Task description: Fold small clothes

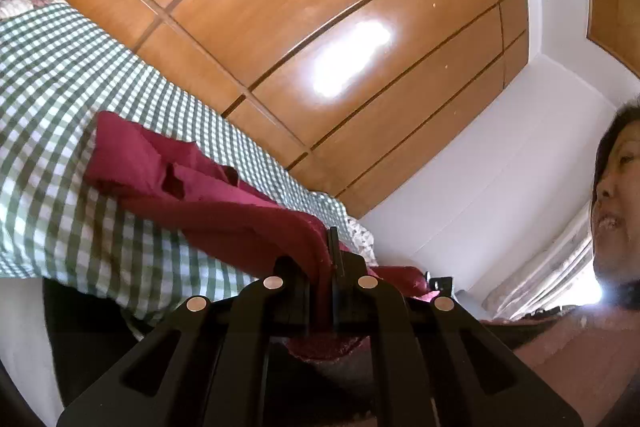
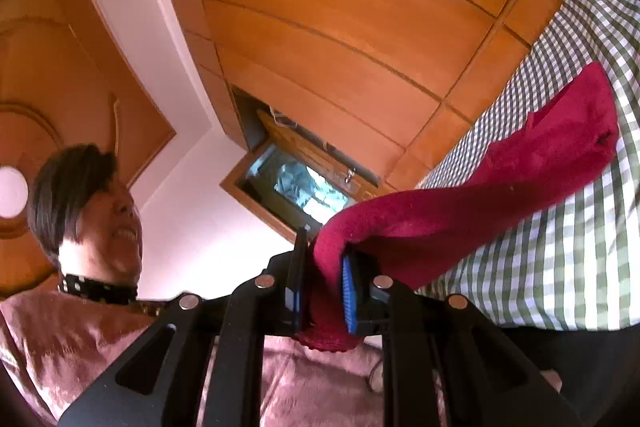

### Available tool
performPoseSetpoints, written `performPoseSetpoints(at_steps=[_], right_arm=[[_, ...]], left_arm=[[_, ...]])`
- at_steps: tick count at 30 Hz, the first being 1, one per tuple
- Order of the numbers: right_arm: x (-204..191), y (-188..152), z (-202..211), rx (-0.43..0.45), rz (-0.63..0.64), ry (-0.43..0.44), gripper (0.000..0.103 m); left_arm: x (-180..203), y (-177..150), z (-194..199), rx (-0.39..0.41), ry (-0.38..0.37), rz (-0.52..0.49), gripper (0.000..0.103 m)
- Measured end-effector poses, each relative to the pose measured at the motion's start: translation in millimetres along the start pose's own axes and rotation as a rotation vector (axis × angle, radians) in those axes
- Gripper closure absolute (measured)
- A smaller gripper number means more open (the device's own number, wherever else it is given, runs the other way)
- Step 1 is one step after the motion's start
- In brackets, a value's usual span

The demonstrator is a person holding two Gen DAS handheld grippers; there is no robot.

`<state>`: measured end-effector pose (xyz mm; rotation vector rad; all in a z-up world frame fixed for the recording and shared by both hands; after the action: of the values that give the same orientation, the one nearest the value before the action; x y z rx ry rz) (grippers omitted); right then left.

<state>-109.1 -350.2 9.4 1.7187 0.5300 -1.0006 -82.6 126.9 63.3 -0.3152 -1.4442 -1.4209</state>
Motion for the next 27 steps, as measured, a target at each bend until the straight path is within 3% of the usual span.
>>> performPoseSetpoints(at_steps=[4, 8, 16, 21, 22, 26, 27], right_arm=[[27.2, 23.2, -3.0, 0.056, -0.063, -0.035, 0.089], [65.4, 52.5, -13.5, 0.082, -0.131, -0.103, 0.089], [141.9, 110.3, -24.0, 0.137, -0.232, -0.247, 0.089], [197.1, 128.2, -32.2, 0.168, -0.337, -0.346, 0.088], [210.6, 130.6, -35.2, 0.176, -0.361, -0.380, 0.083], [248.8, 125.3, -40.3, 0.210, -0.405, -0.564, 0.071], [252.6, 123.9, -43.0, 0.205, -0.378, -0.616, 0.071]], left_arm=[[-22.9, 25.6, -20.8, -0.011, 0.077, 0.022, 0.097], [-61.8, 54.4, -57.5, -0.055, 0.151, 0.119, 0.097], [-111.0, 101.5, -122.3, -0.100, 0.305, 0.068, 0.097], [-154.7, 115.6, -158.5, -0.127, 0.395, 0.114, 0.097], [-163.1, 117.7, -164.7, -0.132, 0.424, 0.128, 0.097], [-190.0, 118.3, -180.1, -0.145, 0.472, 0.188, 0.079], [-192.5, 117.3, -177.7, -0.122, 0.476, 0.198, 0.068]])
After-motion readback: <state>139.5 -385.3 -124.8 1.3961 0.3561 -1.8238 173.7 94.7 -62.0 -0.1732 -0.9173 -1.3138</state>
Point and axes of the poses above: each gripper's, at about its wrist camera, not at the fingertips, and z roughly against the way its jaws point, x to its right, y to its top, the point moved 3 cm from there along -z, roughly the way its jaws point, and after that the axes turned 8 degrees about -x, right-handed, at the moved point
